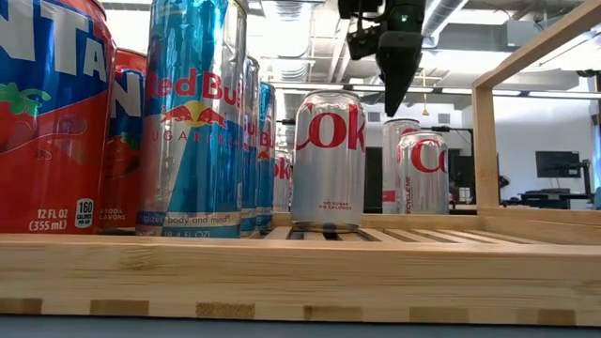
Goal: Place canned beverage on shelf
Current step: Put the right white-pink soda can on the shelf
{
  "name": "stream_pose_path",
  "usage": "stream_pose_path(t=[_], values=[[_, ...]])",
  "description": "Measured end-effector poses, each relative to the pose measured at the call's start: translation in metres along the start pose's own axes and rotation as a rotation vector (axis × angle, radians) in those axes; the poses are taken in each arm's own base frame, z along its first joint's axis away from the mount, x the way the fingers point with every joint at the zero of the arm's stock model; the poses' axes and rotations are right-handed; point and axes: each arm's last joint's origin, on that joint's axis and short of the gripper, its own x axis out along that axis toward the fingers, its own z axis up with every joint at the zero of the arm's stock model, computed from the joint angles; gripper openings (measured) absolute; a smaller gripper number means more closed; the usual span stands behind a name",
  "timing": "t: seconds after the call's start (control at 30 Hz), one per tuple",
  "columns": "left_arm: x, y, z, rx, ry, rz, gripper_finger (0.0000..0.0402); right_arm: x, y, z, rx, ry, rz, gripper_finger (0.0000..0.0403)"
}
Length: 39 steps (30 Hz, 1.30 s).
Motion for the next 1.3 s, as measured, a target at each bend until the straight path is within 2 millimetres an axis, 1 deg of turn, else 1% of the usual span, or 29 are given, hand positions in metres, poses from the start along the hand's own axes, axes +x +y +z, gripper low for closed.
stream_pose_path(t=[0.07, 0.33, 0.67, 0.87, 0.97, 1.17, 1.3], values=[[0.0, 0.0, 0.0, 0.001, 0.0, 0.001, 0.032, -0.003, 0.001, -0.002, -0.032, -0.006, 0.0, 0.0315], [0.0, 0.0, 0.0, -0.02, -0.003, 0.007, 0.032, -0.003, 0.0, -0.004, -0.176, 0.021, 0.001, 0.0315], [0.0, 0.001, 0.0, -0.004, -0.014, 0.04, 0.032, -0.004, 0.003, -0.003, -0.179, 0.006, 0.012, 0.0315], [0.0, 0.001, 0.0, -0.004, -0.014, 0.04, 0.032, -0.003, 0.0, -0.003, -0.159, 0.008, 0.021, 0.0315], [0.0, 0.001, 0.0, -0.004, -0.014, 0.04, 0.032, 0.005, 0.002, -0.004, -0.158, 0.006, 0.023, 0.0315], [0.0, 0.001, 0.0, -0.002, -0.014, 0.039, 0.032, 0.034, 0.005, -0.016, -0.177, 0.101, -0.011, 0.0315], [0.0, 0.002, 0.001, 0.006, -0.018, 0.052, 0.032, 0.041, 0.005, -0.016, -0.177, 0.089, -0.017, 0.0315]])
